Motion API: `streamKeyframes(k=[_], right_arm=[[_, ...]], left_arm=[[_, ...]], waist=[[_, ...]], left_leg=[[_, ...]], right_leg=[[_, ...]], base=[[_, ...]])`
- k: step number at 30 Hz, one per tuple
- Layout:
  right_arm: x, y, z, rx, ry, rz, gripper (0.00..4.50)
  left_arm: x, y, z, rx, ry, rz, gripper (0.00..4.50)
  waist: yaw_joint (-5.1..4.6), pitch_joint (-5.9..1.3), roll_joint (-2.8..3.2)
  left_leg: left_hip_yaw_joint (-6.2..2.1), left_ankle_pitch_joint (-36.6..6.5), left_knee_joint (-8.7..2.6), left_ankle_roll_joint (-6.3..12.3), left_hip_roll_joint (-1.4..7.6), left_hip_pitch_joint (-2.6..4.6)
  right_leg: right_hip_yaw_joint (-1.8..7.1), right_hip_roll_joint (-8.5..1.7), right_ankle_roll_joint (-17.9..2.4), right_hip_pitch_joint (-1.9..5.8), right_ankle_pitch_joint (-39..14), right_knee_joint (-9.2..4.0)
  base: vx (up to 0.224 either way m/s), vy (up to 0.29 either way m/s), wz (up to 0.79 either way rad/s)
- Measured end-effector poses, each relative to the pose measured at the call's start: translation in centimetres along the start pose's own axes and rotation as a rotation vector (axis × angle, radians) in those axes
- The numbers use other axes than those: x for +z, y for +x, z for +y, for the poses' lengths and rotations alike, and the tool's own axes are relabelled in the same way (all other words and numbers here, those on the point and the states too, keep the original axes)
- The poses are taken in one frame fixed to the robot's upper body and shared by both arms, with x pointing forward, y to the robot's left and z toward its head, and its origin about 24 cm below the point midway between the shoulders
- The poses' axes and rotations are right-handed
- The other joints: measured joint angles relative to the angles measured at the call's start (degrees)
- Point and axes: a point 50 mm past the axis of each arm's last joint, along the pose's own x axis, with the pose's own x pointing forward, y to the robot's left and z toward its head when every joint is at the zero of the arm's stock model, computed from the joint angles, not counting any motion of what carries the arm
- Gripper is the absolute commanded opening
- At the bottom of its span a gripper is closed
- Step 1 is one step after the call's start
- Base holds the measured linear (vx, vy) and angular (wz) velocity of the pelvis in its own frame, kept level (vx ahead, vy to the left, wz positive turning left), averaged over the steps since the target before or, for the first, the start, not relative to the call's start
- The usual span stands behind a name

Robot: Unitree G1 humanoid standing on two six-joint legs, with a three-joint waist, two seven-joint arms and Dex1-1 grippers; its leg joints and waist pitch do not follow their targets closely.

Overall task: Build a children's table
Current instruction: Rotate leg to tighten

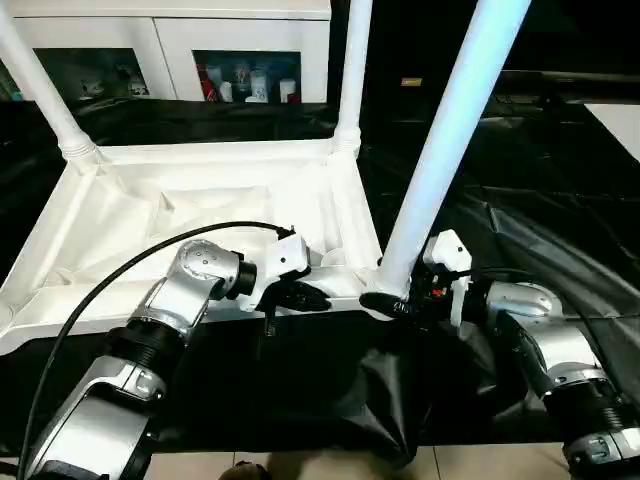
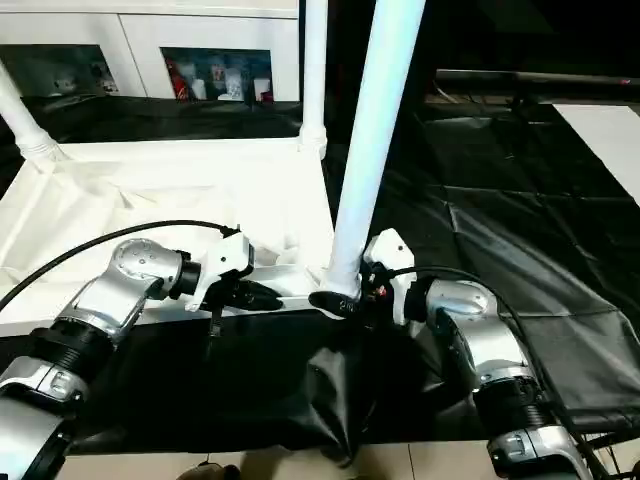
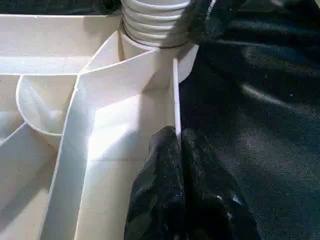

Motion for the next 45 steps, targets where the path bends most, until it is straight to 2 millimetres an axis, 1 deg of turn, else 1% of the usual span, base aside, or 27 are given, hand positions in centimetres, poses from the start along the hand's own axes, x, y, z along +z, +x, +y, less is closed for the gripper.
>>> streamKeyframes(k=[2,4,5,7,14,16,20,22,23,24,25,28,30,33,37,41,45], right_arm=[[0.0,0.0,0.0,-0.001,0.001,0.0,3.12],[-0.1,0.0,0.0,-0.002,0.002,0.0,3.06],[-0.1,0.0,0.0,-0.002,0.003,0.0,2.89],[-0.1,0.1,-0.1,-0.002,0.005,-0.001,2.79],[-0.3,0.4,-0.1,-0.01,0.015,-0.01,2.73],[-0.4,0.7,0.0,-0.035,0.026,-0.013,2.73],[-0.9,2.0,-0.1,-0.166,0.071,-0.034,2.72],[-1.1,2.3,-0.2,-0.223,0.092,-0.038,2.72],[-1.2,2.7,-0.1,-0.25,0.108,-0.043,2.72],[-1.3,3.4,-0.3,-0.327,0.14,-0.054,2.72],[-1.2,3.7,-0.6,-0.379,0.152,-0.057,2.72],[-0.9,4.8,-1.5,-0.559,0.206,-0.065,2.72],[-0.5,5.6,-2.2,-0.689,0.251,-0.06,2.72],[-0.1,6.4,-2.9,-0.821,0.297,-0.054,2.72],[0.0,6.9,-3.2,-0.888,0.322,-0.043,2.72],[0.2,7.2,-3.3,-0.886,0.323,-0.04,2.72],[0.3,7.2,-3.4,-0.864,0.327,-0.064,2.72]], left_arm=[[0.0,0.0,0.0,-0.001,0.0,0.0,0.0],[0.0,0.0,0.0,-0.003,0.0,0.0,0.0],[-0.1,0.0,0.0,-0.003,0.0,0.001,0.0],[-0.1,0.0,0.0,-0.003,-0.002,0.002,0.0],[-0.3,-0.1,0.1,0.006,-0.009,0.009,0.0],[-0.5,-0.1,0.1,0.021,-0.021,0.018,0.0],[-0.4,0.6,0.5,0.082,-0.068,0.027,0.0],[-0.5,1.0,0.6,0.108,-0.091,0.024,0.0],[-0.5,1.2,0.7,0.121,-0.108,0.026,0.0],[-0.3,1.8,1.0,0.157,-0.131,0.027,0.0],[0.0,2.0,1.3,0.181,-0.138,0.032,0.0],[0.8,3.6,1.8,0.265,-0.197,0.026,0.0],[1.6,4.9,2.1,0.332,-0.246,0.021,0.0],[2.4,6.3,2.2,0.391,-0.276,0.02,0.0],[2.7,6.8,2.3,0.416,-0.284,0.021,0.0],[2.6,6.7,2.4,0.422,-0.28,0.022,0.0],[2.3,6.2,2.6,0.433,-0.272,0.028,0.0]], waist=[[0.01,0.0,0.0],[0.02,0.0,0.0],[0.02,0.0,0.0],[0.02,0.0,0.0],[-0.12,0.0,-0.01],[-0.23,-0.01,-0.01],[-0.77,-0.05,-0.02],[-1.09,-0.05,-0.04],[-1.29,-0.05,-0.04],[-1.68,-0.08,-0.1],[-1.8,-0.08,-0.12],[-2.06,-0.11,-0.1],[-2.13,-0.16,-0.17],[-2.17,-0.19,-0.25],[-2.19,-0.3,-0.43],[-2.21,-0.49,-0.73],[-2.2,-0.53,-0.78]], left_leg=[[0.0,0.0,0.06,0.0,0.0,0.0],[0.0,0.0,0.1,0.0,0.01,0.0],[-0.01,0.0,0.14,0.01,0.01,0.0],[-0.02,0.0,0.26,0.01,0.03,0.0],[-0.03,0.0,0.51,0.0,0.06,0.04],[-0.03,0.0,0.51,-0.01,0.07,0.18],[-0.03,-0.1,0.54,-0.24,0.05,0.47],[-0.03,-0.1,0.52,-0.25,0.04,0.91],[-0.03,-0.1,0.45,-0.26,0.03,1.18],[-0.04,-0.1,0.43,-0.27,0.01,1.37],[-0.05,-0.1,0.42,-0.28,0.0,1.34],[-0.04,-0.1,0.12,-0.32,-0.1,1.26],[0.0,-0.1,0.19,-0.31,-0.27,1.28],[0.03,-0.1,0.15,-0.3,-0.53,1.28],[0.03,-0.1,0.0,-0.28,-0.73,1.25],[0.01,-0.1,-0.12,-0.27,-0.74,1.25],[0.0,-0.1,-0.24,-0.28,-0.72,1.28]], right_leg=[[0.01,0.0,0.0,0.0,0.0,0.06],[0.02,0.0,0.0,-0.01,0.0,0.13],[0.03,0.0,0.0,-0.01,0.0,0.16],[0.02,0.0,0.0,-0.01,0.0,0.25],[0.08,0.0,0.0,0.0,0.0,0.53],[0.1,0.0,0.0,0.09,0.0,0.58],[0.15,0.0,-0.2,0.33,0.1,0.63],[0.15,-0.02,-0.2,0.76,0.1,0.47],[0.14,-0.02,-0.2,1.04,0.1,0.32],[0.14,-0.04,-0.1,1.21,0.1,0.23],[0.14,-0.07,0.1,1.19,-0.1,0.14],[0.14,-0.1,0.0,1.19,0.0,-0.5],[0.18,-0.26,-0.4,1.2,0.3,-0.49],[0.12,-0.56,-0.5,1.2,0.3,-0.5],[0.12,-0.72,-0.4,1.18,0.3,-0.5],[0.05,-0.75,-0.2,1.14,0.6,-0.5],[-0.03,-0.74,-0.2,1.12,0.5,-0.49]], base=[[0.0,0.0,0.0],[0.0,0.0,0.0],[0.0,0.0,0.0],[0.0,0.0,0.0],[0.0,0.0,0.0],[0.0,0.0,0.0],[0.0,0.0,0.0],[0.0,0.0,0.0],[0.0,0.0,0.0],[0.0,0.0,0.0],[0.0,0.0,0.0],[0.0,0.0,0.0],[0.0,0.0,0.0],[0.0,0.0,0.0],[0.0,0.0,0.0],[0.0,0.0,0.0],[0.0,0.0,0.0]])
